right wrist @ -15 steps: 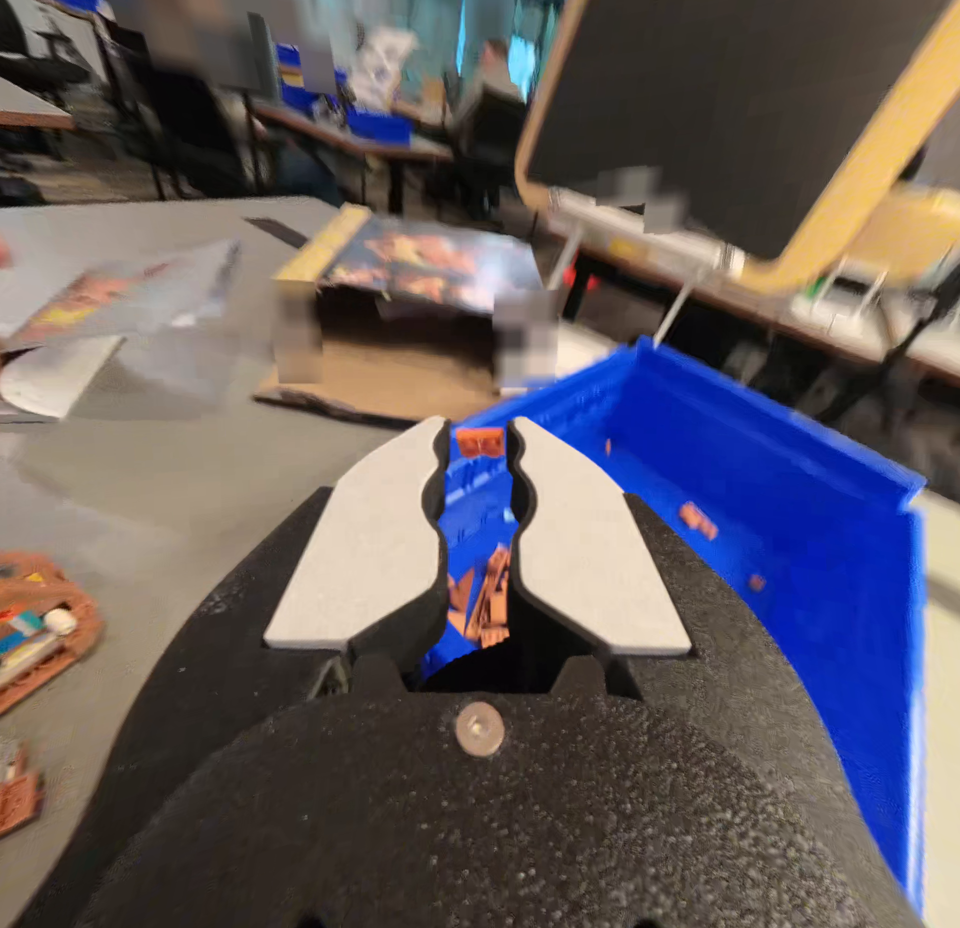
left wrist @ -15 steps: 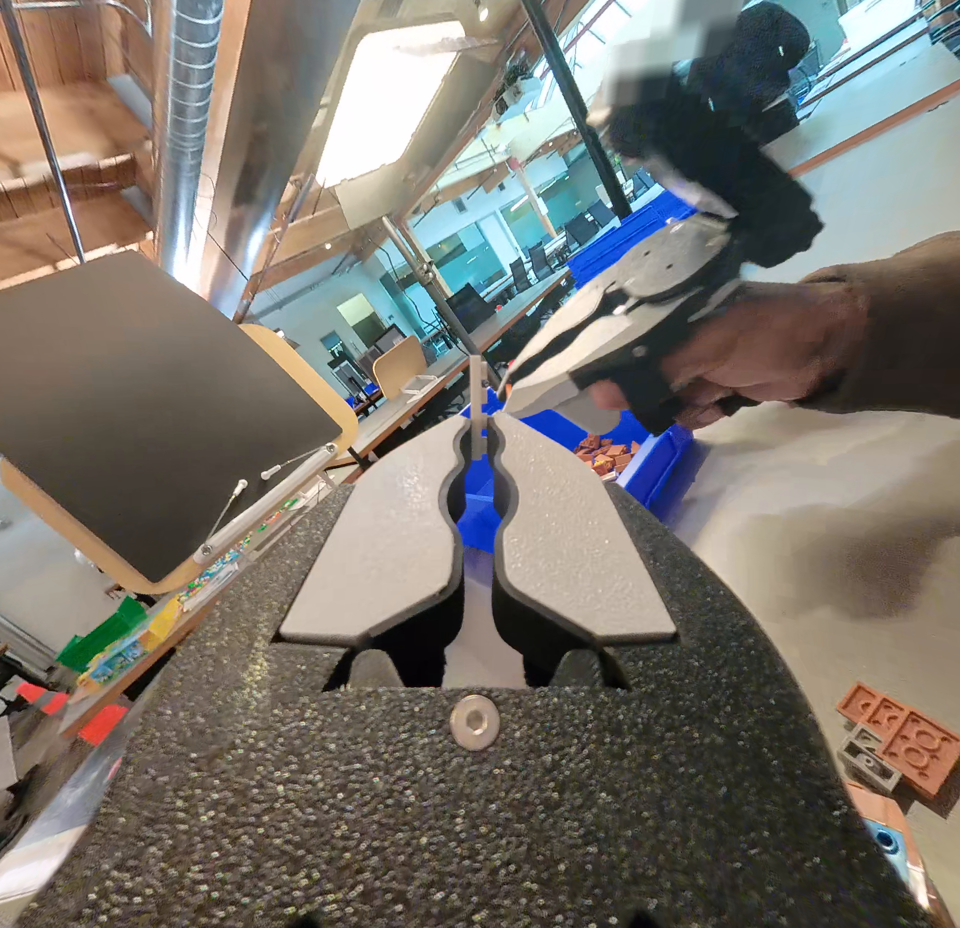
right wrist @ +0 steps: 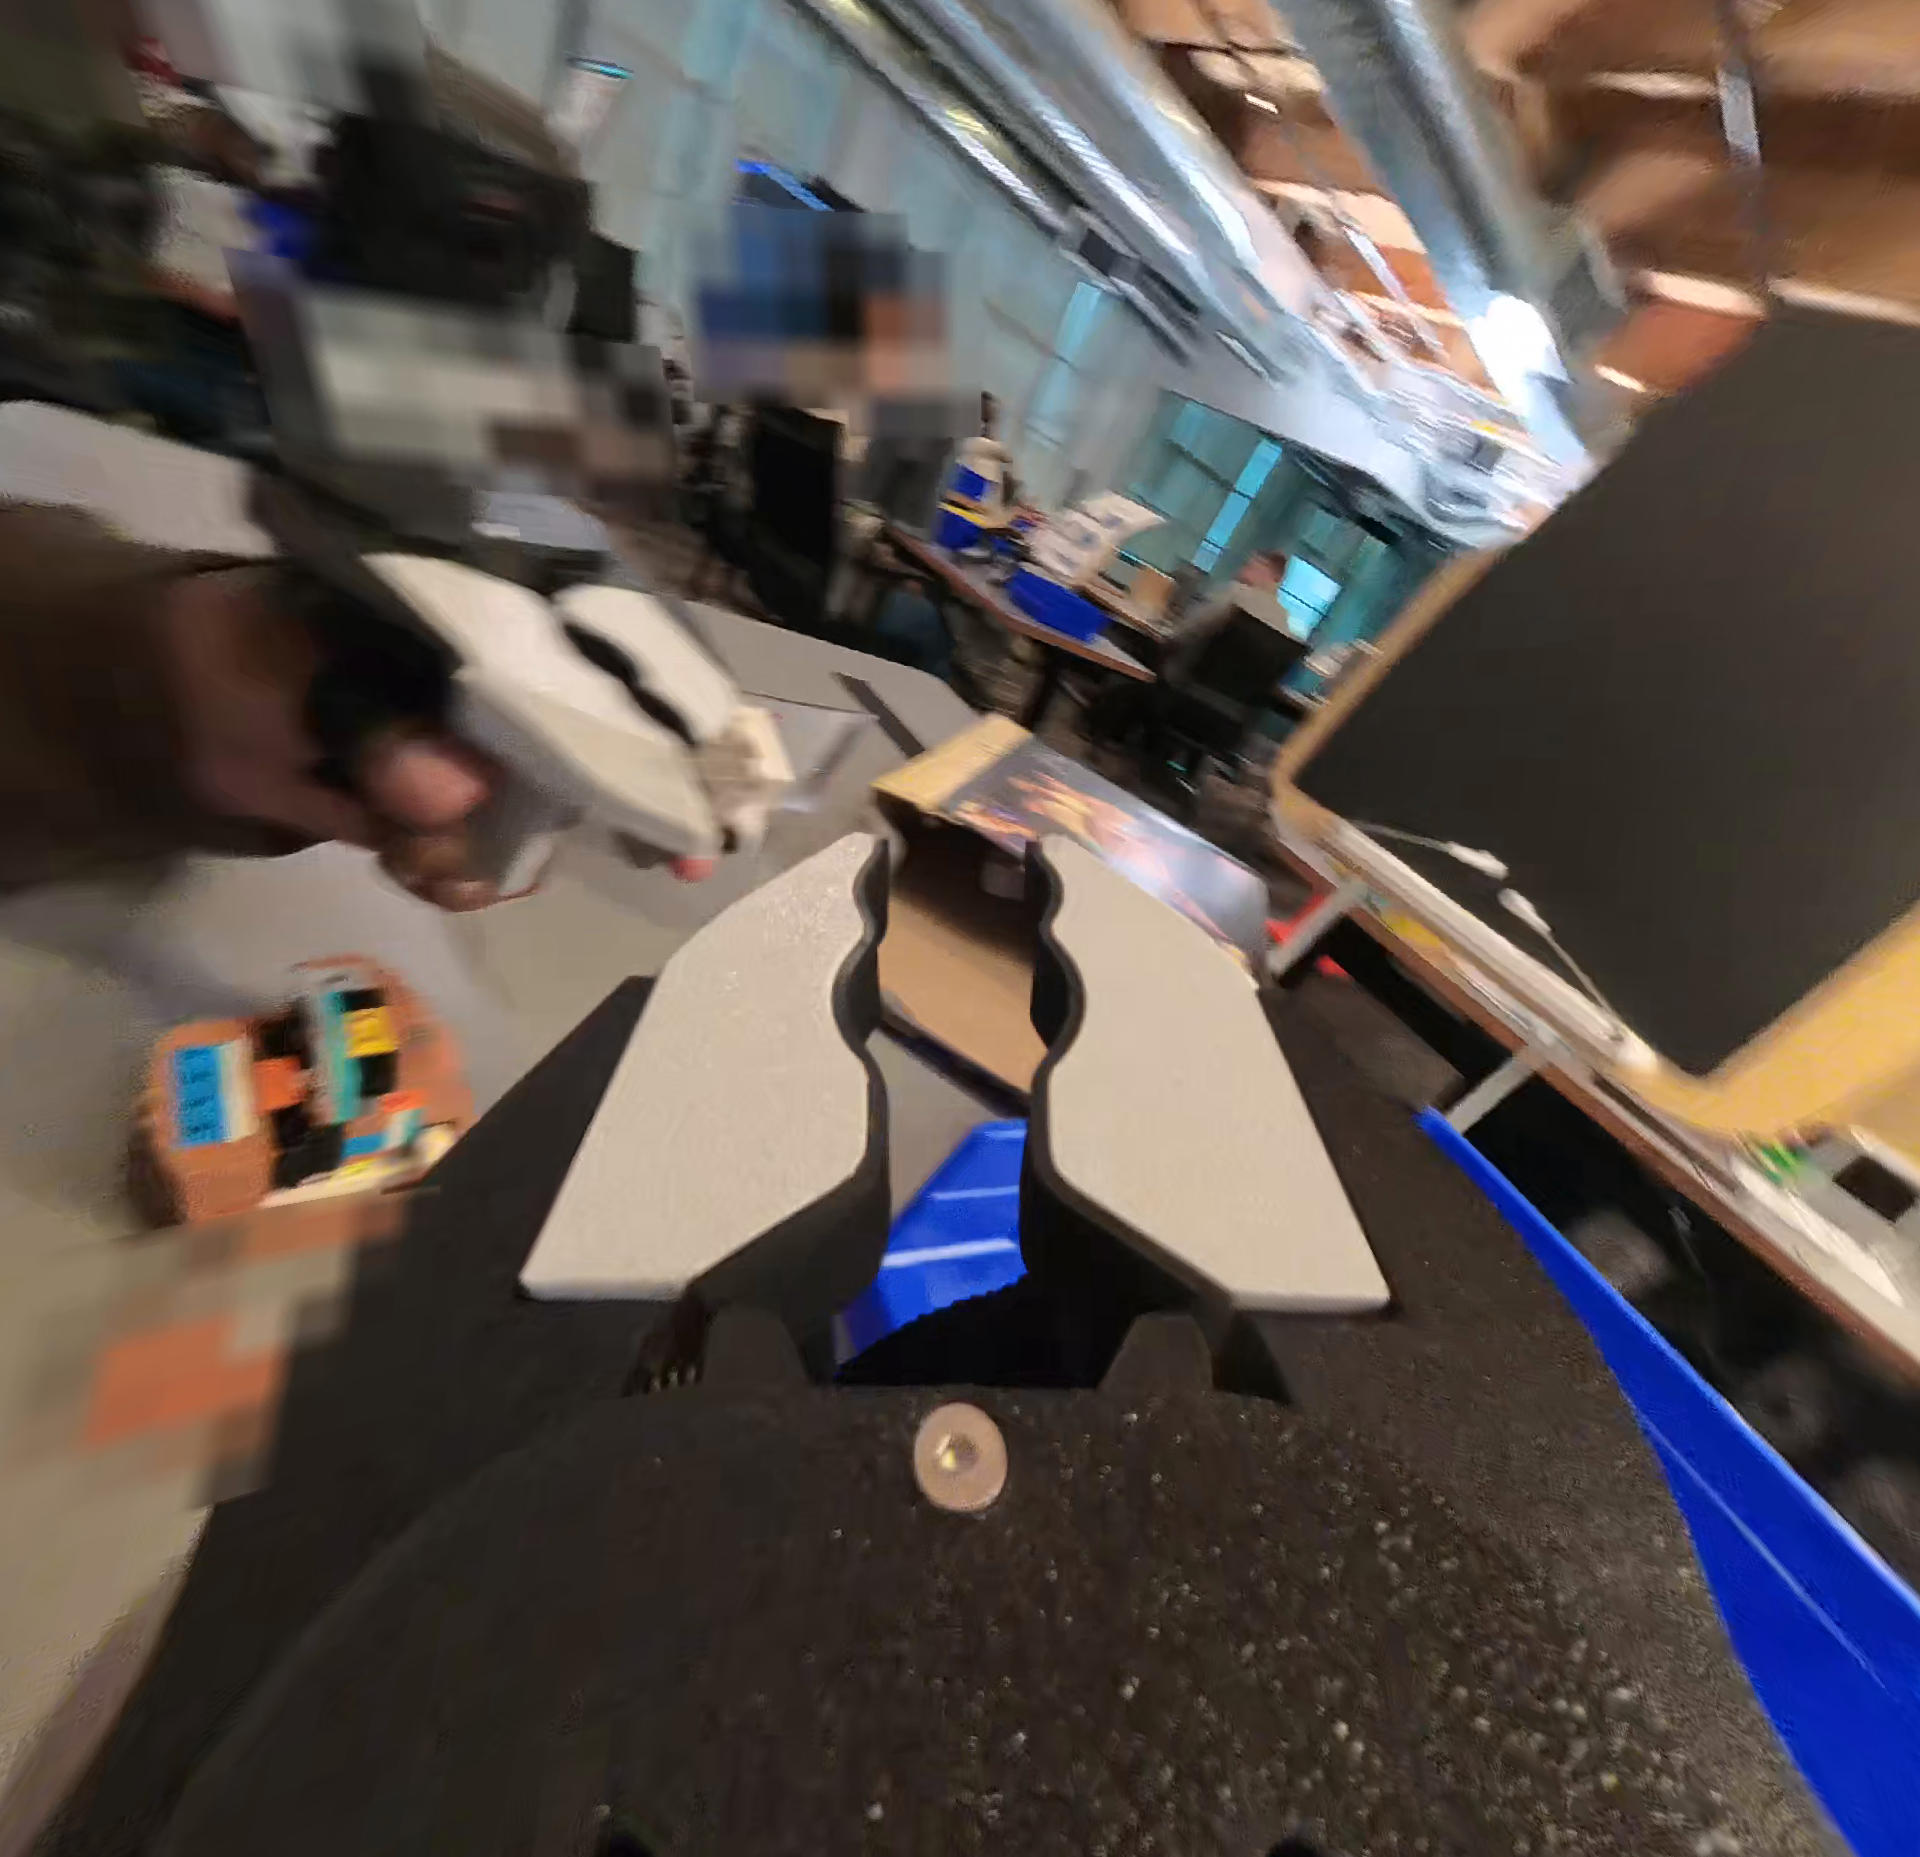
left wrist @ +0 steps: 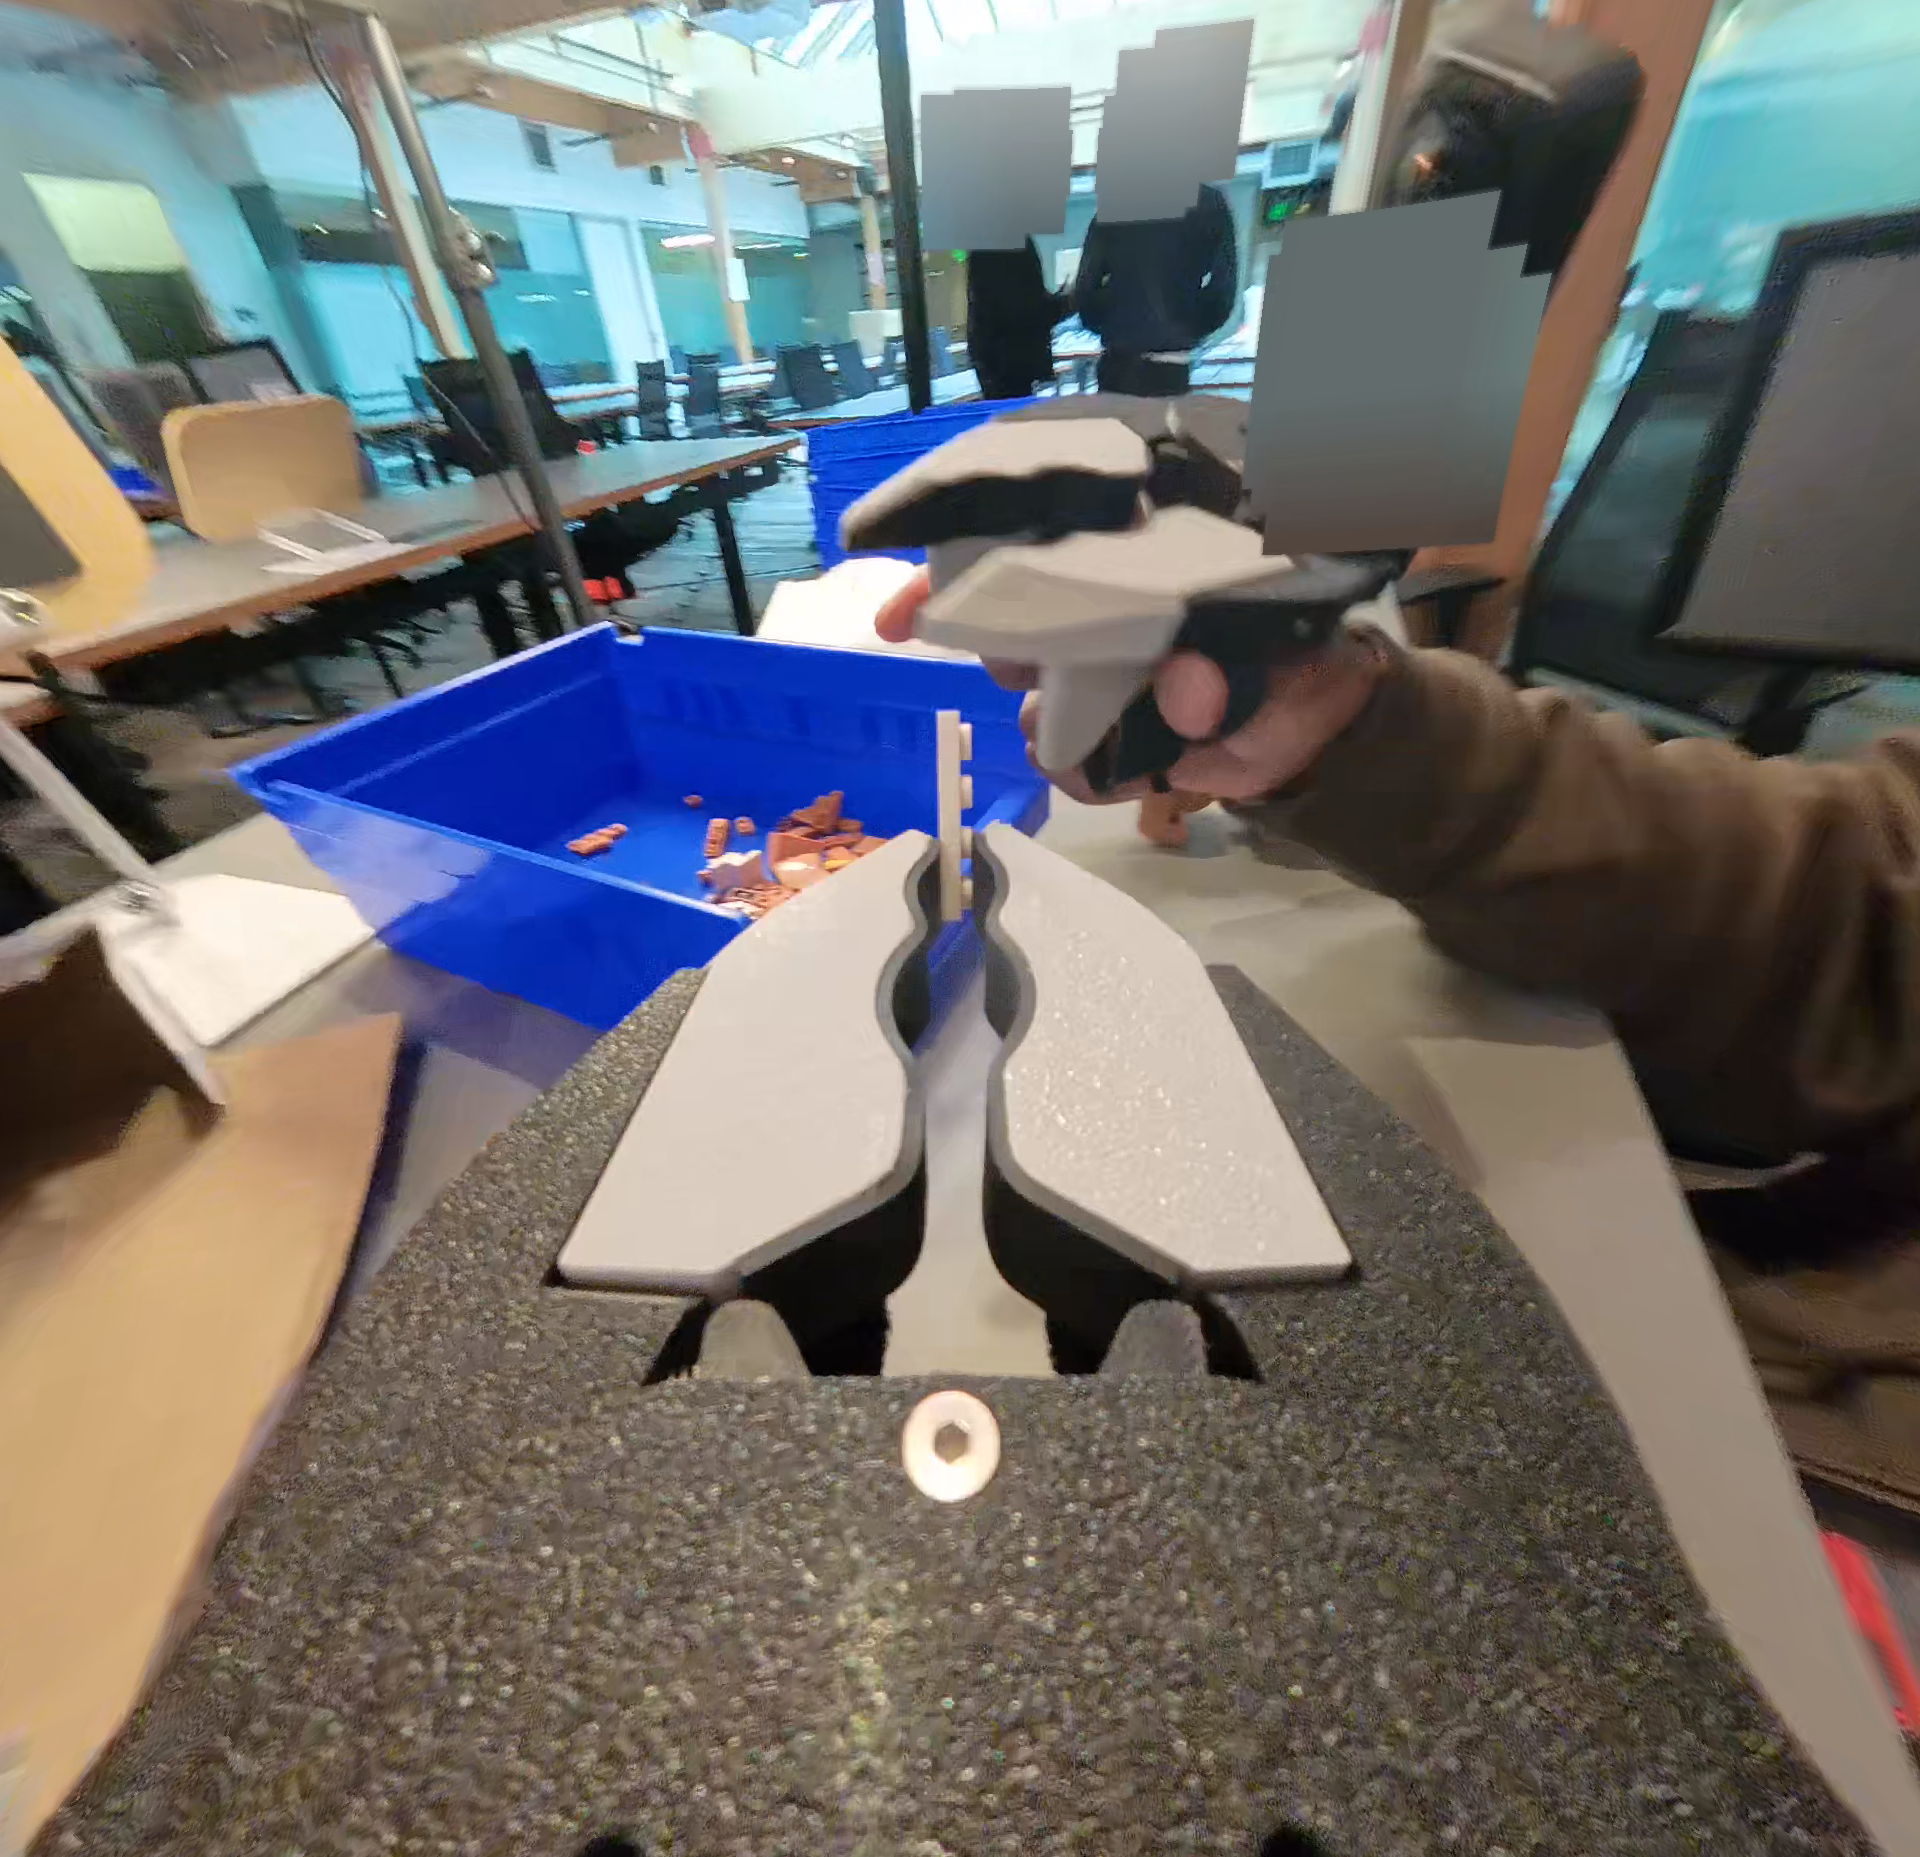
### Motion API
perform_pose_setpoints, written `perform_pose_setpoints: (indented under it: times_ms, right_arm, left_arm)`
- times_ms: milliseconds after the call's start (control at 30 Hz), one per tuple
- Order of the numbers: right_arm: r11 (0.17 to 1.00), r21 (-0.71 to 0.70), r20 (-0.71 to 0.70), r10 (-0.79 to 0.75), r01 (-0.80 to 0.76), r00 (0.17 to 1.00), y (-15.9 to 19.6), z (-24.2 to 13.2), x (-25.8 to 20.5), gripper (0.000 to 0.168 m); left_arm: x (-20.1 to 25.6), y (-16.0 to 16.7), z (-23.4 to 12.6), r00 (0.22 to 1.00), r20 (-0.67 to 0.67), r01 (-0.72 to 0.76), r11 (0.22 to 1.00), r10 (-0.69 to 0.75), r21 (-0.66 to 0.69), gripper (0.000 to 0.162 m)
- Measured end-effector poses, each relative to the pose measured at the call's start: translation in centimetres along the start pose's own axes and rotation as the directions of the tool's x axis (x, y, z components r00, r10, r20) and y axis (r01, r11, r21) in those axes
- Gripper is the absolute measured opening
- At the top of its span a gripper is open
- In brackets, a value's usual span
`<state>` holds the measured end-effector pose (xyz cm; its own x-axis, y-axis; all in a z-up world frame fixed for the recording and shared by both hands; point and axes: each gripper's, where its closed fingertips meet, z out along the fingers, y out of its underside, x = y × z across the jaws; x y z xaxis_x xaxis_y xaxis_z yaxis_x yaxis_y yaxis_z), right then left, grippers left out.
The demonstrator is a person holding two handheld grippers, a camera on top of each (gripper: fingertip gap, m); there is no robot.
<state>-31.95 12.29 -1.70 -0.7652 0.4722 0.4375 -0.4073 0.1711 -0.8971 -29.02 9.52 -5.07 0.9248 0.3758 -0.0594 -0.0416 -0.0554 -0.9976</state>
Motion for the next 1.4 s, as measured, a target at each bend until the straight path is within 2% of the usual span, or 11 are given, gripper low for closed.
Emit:
perform_pose_setpoints:
  times_ms: [67,300,533,667,800,867,967,1067,1133,1267,1400]
  right_arm:
    - [0.999,0.043,0.131,-0.006,0.001,0.991,-0.8,0.0,-2.6,0.02]
    - [0.933,0.036,0.393,0.315,-0.357,0.864,-1.7,-0.1,-5.0,0.021]
    - [0.935,-0.037,0.464,0.329,-0.353,0.822,-1.1,0.2,-7.0,0.006]
    - [0.947,-0.038,0.32,0.314,-0.319,0.894,-0.2,0.5,-4.2,0.004]
    - [0.906,-0.175,-0.106,0.372,-0.386,0.922,5.1,0.2,3.2,0.004]
    - [0.867,-0.302,-0.258,0.327,-0.397,0.909,8.6,-0.5,5.3,0.017]
    - [0.838,-0.431,-0.274,0.23,-0.333,0.934,10.8,-0.7,5.1,0.028]
    - [0.861,-0.486,-0.129,0.097,-0.148,0.987,10.0,0.1,2.6,0.031]
    - [0.886,-0.463,0.12,0.029,0.03,0.992,8.8,0.6,-1.8,0.03]
    - [0.883,-0.415,0.616,0.095,0.219,0.782,8.7,-1.8,-12.5,0.033]
    - [0.84,-0.475,0.742,0.221,0.263,0.633,10.1,-3.8,-16.4,0.046]
  left_arm:
    - [0.2,-0.1,-0.2,0.998,-0.05,0.05,0.999,-0.05,0.012,0.005]
    - [2.3,-0.2,-0.2,0.98,-0.197,0.048,0.999,-0.044,0.016,0.005]
    - [3.3,0.2,0.0,0.968,-0.248,0.028,1.0,-0.026,0.005,0.005]
    - [0.9,0.6,0.4,0.991,-0.114,0.076,0.997,-0.076,-0.009,0.015]
    - [-2.0,1.3,0.0,0.991,0.033,0.129,0.991,-0.128,-0.038,0.019]
    - [-2.2,1.1,-0.2,0.989,0.039,0.144,0.989,-0.143,-0.021,0.019]
    - [-2.1,1.1,-0.1,0.991,0.043,0.124,0.992,-0.123,-0.029,0.018]
    - [-2.0,1.0,-0.1,0.994,0.045,0.105,0.994,-0.104,-0.03,0.018]
    - [-2.0,0.8,-0.2,0.994,0.047,0.101,0.995,-0.1,-0.021,0.018]
    - [-2.2,0.5,-0.5,0.993,0.05,0.106,0.994,-0.106,-0.005,0.018]
    - [-2.1,0.3,-0.6,0.994,0.046,0.103,0.995,-0.103,0.004,0.018]
